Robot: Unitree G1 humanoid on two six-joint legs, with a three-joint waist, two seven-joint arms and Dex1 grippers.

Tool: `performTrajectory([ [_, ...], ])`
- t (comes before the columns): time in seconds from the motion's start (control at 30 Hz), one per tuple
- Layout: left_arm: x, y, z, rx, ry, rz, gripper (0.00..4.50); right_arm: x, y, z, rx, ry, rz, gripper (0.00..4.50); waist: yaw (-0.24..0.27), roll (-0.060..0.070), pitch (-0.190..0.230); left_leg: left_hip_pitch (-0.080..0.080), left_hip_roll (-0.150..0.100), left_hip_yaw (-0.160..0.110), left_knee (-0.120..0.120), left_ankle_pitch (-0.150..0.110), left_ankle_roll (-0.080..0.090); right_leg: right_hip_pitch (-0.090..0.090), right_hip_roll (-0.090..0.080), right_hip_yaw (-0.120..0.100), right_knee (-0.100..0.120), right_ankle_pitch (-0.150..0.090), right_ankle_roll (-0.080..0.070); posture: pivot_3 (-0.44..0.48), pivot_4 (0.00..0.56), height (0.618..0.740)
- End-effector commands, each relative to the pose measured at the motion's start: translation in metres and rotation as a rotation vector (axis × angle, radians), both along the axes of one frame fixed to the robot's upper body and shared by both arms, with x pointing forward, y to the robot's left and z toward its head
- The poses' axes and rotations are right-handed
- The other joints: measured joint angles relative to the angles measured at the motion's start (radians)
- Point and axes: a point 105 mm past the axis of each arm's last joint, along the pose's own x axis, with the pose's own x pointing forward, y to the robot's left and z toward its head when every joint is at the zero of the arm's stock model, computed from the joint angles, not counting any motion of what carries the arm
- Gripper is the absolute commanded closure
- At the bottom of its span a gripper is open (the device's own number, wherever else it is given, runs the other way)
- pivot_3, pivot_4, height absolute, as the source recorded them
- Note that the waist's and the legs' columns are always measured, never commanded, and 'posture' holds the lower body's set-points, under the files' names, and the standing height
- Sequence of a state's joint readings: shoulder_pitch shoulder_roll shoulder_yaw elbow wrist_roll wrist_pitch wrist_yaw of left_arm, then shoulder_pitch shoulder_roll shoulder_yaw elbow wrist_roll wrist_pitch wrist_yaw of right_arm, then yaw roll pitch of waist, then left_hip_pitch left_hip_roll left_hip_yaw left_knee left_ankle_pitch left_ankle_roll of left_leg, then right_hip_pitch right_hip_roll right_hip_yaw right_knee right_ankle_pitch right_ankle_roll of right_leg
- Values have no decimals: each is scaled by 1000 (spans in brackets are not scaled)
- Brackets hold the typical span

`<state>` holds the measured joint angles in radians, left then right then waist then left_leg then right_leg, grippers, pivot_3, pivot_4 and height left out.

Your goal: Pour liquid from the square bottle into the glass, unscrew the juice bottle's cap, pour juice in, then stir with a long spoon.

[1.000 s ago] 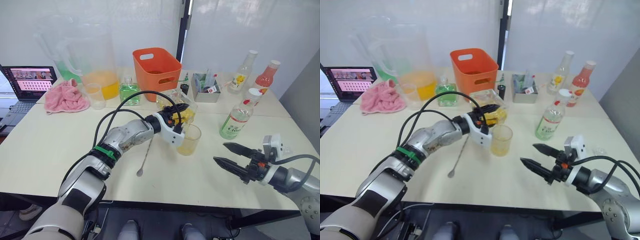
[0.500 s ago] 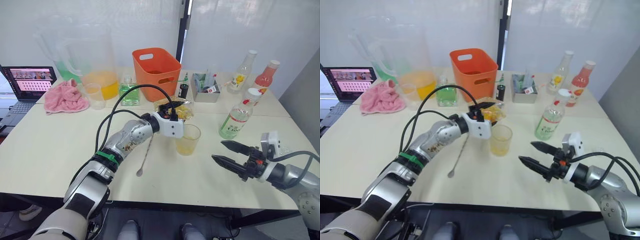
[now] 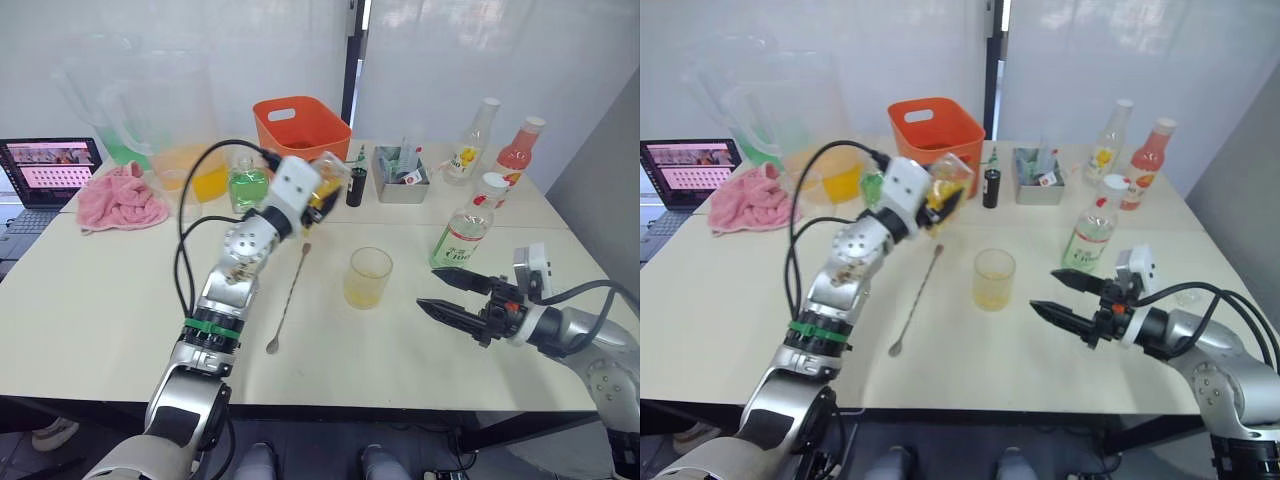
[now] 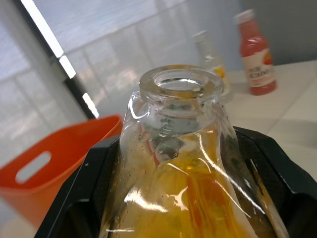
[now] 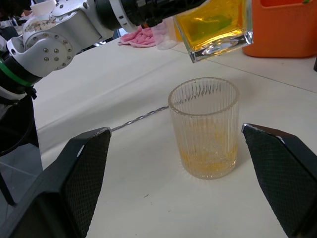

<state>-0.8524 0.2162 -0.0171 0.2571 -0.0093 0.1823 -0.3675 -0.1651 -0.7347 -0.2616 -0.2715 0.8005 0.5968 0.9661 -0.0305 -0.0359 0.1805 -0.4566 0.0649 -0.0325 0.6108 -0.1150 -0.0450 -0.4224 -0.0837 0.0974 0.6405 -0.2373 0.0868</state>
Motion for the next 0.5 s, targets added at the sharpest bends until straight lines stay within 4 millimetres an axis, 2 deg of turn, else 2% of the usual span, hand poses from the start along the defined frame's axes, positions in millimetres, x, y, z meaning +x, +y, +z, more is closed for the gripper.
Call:
performTrajectory([
  [0.03,-8,39,43,-192,-77,133,1701,-1,6,6,9,-16,41,26,0,0,0,0,0,0,0,0,0,0,0,0,0,0,0,0,150,725],
  [0.07,-6,53,41,-218,-54,183,1701,-2,8,5,12,-11,53,26,0,0,0,0,0,0,0,0,0,0,0,0,0,0,0,0,150,725],
  [0.17,-6,70,37,-236,-26,244,1701,-2,10,5,13,-8,67,26,3,0,0,0,0,-1,0,0,0,0,0,0,0,0,0,0,150,725],
  [0.27,-6,96,28,-229,-10,352,1701,-2,18,4,27,-12,79,26,8,0,0,0,0,-1,1,0,0,1,0,-1,0,0,-1,0,150,725],
  [0.5,-9,132,7,-274,51,454,1701,-3,22,3,41,-18,82,26,17,-1,0,-1,0,-1,1,0,0,1,0,-1,-1,1,-1,0,150,725],
])
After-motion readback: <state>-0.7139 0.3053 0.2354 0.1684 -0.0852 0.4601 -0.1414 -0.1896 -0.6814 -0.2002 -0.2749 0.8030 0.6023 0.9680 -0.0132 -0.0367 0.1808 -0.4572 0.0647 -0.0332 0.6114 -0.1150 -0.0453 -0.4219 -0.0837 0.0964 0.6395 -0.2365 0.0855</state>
